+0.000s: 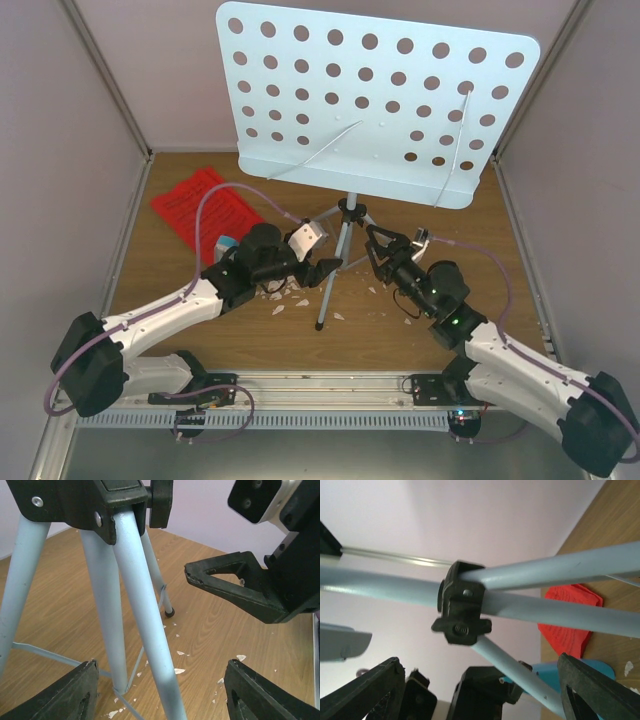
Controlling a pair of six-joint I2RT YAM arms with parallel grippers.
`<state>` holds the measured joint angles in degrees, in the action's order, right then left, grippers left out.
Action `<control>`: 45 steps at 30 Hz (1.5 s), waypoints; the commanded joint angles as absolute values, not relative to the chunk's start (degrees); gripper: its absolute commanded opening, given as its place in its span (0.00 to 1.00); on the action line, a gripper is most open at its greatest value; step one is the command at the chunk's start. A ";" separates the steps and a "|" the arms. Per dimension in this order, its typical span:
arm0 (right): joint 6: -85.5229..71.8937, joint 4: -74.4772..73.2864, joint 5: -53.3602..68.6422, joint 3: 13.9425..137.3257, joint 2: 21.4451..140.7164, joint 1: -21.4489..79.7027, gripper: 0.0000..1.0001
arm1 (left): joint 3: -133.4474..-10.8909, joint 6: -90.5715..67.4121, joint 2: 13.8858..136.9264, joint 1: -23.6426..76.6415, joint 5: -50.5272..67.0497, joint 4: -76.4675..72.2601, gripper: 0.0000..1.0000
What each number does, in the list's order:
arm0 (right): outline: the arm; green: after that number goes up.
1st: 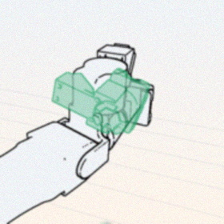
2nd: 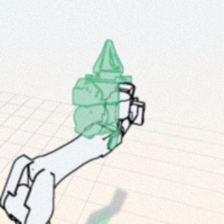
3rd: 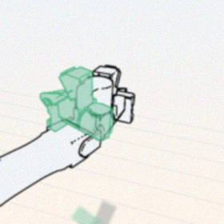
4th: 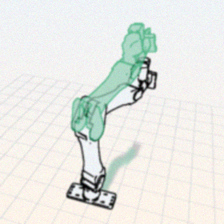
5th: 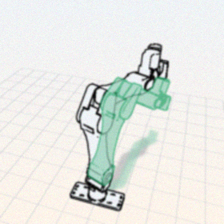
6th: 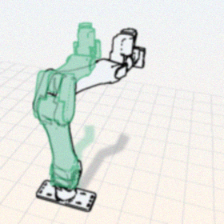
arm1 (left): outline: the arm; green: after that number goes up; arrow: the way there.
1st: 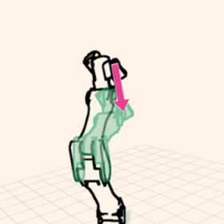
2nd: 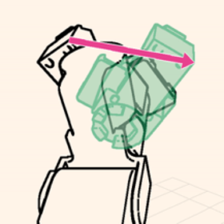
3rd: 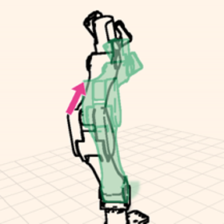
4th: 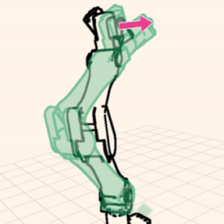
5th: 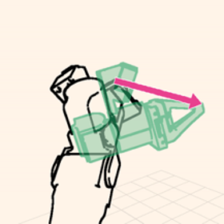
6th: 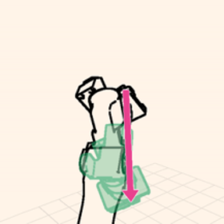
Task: Pack up the instrument practice props
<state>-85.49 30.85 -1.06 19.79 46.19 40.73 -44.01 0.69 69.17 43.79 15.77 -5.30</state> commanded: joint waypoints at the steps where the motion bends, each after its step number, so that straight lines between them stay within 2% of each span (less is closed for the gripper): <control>1: -89.29 34.29 0.41 22.43 48.43 38.22 0.81 | -45.65 1.18 69.21 44.30 15.31 -7.40 0.70; 13: -86.62 33.31 4.20 27.96 54.51 37.08 0.78 | -46.04 1.38 69.68 44.38 15.08 -6.95 0.70; 21: -85.70 32.34 3.95 29.39 56.15 36.44 0.62 | -46.14 1.36 69.69 44.38 14.94 -6.78 0.70; 31: -84.46 29.82 3.65 30.70 56.35 36.13 0.50 | -46.32 1.41 69.52 44.47 14.87 -6.58 0.70; 45: -81.82 26.21 1.88 31.76 56.07 36.12 0.38 | -46.51 1.50 69.57 44.47 14.68 -6.42 0.70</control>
<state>-84.18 27.97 3.66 29.65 56.34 36.58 -45.10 0.71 69.25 44.01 15.35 -4.56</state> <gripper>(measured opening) 0.400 0.700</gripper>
